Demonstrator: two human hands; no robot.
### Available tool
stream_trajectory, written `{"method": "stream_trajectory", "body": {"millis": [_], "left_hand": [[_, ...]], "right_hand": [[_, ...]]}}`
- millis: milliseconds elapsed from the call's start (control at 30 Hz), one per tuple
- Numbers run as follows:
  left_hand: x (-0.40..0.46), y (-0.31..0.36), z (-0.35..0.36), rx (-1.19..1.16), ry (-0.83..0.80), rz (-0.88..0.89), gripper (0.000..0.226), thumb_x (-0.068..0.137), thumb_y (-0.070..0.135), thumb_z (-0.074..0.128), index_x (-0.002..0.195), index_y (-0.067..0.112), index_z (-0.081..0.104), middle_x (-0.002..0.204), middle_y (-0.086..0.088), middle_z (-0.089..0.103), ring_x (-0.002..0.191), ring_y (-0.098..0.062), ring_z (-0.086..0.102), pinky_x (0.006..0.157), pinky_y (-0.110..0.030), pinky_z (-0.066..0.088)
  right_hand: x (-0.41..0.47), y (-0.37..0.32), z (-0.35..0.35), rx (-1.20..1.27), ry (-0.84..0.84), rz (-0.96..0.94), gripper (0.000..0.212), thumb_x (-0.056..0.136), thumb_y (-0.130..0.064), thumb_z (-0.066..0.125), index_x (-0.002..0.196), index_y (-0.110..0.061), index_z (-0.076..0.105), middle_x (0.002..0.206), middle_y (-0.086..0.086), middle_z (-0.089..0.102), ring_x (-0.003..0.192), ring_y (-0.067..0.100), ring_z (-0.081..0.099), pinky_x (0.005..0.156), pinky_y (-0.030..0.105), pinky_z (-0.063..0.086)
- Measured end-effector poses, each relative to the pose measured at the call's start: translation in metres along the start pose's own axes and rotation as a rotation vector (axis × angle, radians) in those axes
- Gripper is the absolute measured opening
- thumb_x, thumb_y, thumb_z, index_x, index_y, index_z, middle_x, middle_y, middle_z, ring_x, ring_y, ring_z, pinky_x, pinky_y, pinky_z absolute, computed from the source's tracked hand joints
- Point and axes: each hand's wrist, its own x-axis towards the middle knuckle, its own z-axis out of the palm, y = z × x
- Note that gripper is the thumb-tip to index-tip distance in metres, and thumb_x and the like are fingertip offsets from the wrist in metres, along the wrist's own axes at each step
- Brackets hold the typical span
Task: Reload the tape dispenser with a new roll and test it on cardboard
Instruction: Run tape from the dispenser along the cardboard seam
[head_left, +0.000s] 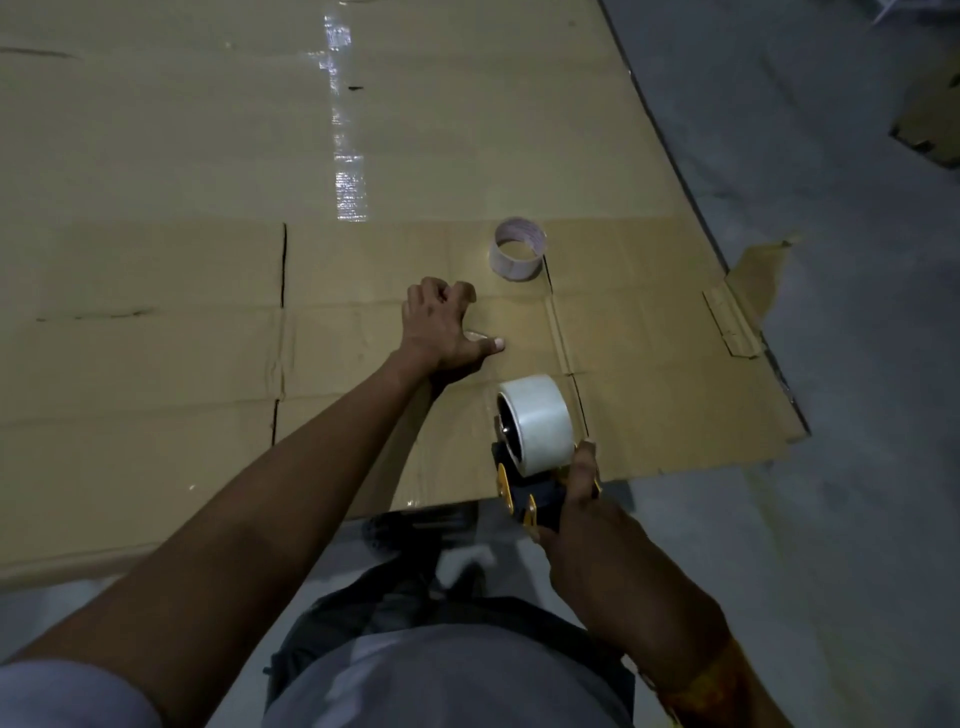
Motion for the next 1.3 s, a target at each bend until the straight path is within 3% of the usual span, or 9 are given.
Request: {"method": "stream_trajectory", "body": {"millis": [167, 300, 433, 600, 767, 900, 1067, 1233, 1300], "left_hand": [[-0.003, 0.001, -0.003, 0.002, -0.005, -0.008, 0.102, 0.060, 0.090, 0.058, 0.139, 0.025, 0.055, 0.139, -0.015, 0.046, 0.131, -0.038, 0.043, 0.113, -0.043, 0.035], [-0.001, -0.001, -0.001, 0.018, -0.014, 0.012, 0.095, 0.069, 0.084, 0.071, 0.141, 0.026, 0.053, 0.140, -0.015, 0.045, 0.132, -0.038, 0.042, 0.114, -0.043, 0.034], [0.001, -0.004, 0.000, 0.021, -0.005, 0.024, 0.089, 0.074, 0.079, 0.076, 0.141, 0.025, 0.052, 0.139, -0.015, 0.045, 0.131, -0.037, 0.042, 0.112, -0.043, 0.035], [0.001, -0.003, 0.002, 0.010, 0.016, 0.017, 0.089, 0.072, 0.079, 0.077, 0.139, 0.026, 0.053, 0.136, -0.013, 0.046, 0.129, -0.037, 0.043, 0.110, -0.043, 0.036], [0.000, -0.003, 0.001, 0.005, 0.021, 0.018, 0.098, 0.064, 0.090, 0.065, 0.137, 0.026, 0.055, 0.133, -0.013, 0.047, 0.126, -0.037, 0.044, 0.108, -0.044, 0.038], [0.001, -0.004, 0.001, 0.015, 0.013, 0.019, 0.093, 0.070, 0.085, 0.071, 0.139, 0.026, 0.053, 0.137, -0.014, 0.046, 0.128, -0.036, 0.043, 0.109, -0.044, 0.037], [0.002, -0.005, 0.003, 0.007, 0.027, 0.035, 0.088, 0.073, 0.079, 0.076, 0.139, 0.026, 0.053, 0.138, -0.014, 0.046, 0.129, -0.036, 0.043, 0.111, -0.043, 0.036], [0.000, -0.006, 0.004, -0.015, 0.054, 0.047, 0.087, 0.072, 0.080, 0.074, 0.137, 0.025, 0.055, 0.135, -0.014, 0.047, 0.126, -0.036, 0.045, 0.109, -0.043, 0.037], [-0.002, -0.005, 0.003, -0.018, 0.053, 0.041, 0.092, 0.068, 0.085, 0.069, 0.136, 0.024, 0.056, 0.134, -0.014, 0.048, 0.125, -0.036, 0.045, 0.108, -0.043, 0.038]], "right_hand": [[-0.009, 0.002, 0.004, -0.016, 0.027, -0.044, 0.113, 0.100, -0.021, 0.065, 0.158, -0.011, -0.032, 0.098, -0.001, 0.065, 0.063, 0.004, 0.047, 0.062, 0.024, 0.045], [-0.015, 0.004, 0.008, -0.018, 0.034, -0.049, 0.106, 0.104, -0.025, 0.057, 0.157, -0.009, -0.033, 0.116, 0.004, 0.068, 0.077, 0.012, 0.056, 0.073, 0.027, 0.052], [-0.019, 0.004, 0.005, -0.034, -0.007, -0.025, 0.110, 0.103, -0.026, 0.058, 0.154, -0.009, -0.038, 0.119, 0.005, 0.068, 0.069, 0.007, 0.046, 0.067, 0.022, 0.045], [-0.025, 0.007, 0.005, -0.056, -0.013, -0.001, 0.111, 0.103, -0.031, 0.057, 0.152, -0.013, -0.042, 0.115, 0.005, 0.070, 0.077, 0.015, 0.058, 0.073, 0.027, 0.045], [-0.025, 0.003, 0.007, -0.025, -0.056, 0.028, 0.103, 0.108, -0.033, 0.048, 0.151, -0.016, -0.044, 0.115, 0.006, 0.072, 0.060, 0.002, 0.042, 0.065, 0.024, 0.044], [-0.031, -0.003, 0.002, -0.020, -0.081, 0.046, 0.100, 0.109, -0.040, 0.046, 0.154, -0.016, -0.039, 0.125, 0.010, 0.068, 0.095, 0.021, 0.068, 0.074, 0.026, 0.040], [-0.041, -0.006, 0.003, -0.053, -0.090, 0.046, 0.102, 0.109, -0.038, 0.045, 0.149, -0.016, -0.047, 0.135, 0.011, 0.065, 0.104, 0.022, 0.068, 0.078, 0.025, 0.036], [-0.030, 0.002, 0.025, -0.048, -0.072, 0.078, 0.103, 0.108, -0.039, 0.044, 0.148, -0.013, -0.048, 0.131, 0.013, 0.068, 0.086, 0.017, 0.058, 0.064, 0.025, 0.037], [-0.028, 0.003, 0.030, -0.024, -0.040, 0.093, 0.102, 0.108, -0.042, 0.043, 0.149, -0.016, -0.047, 0.127, 0.015, 0.069, 0.086, 0.020, 0.061, 0.070, 0.027, 0.040]]}}
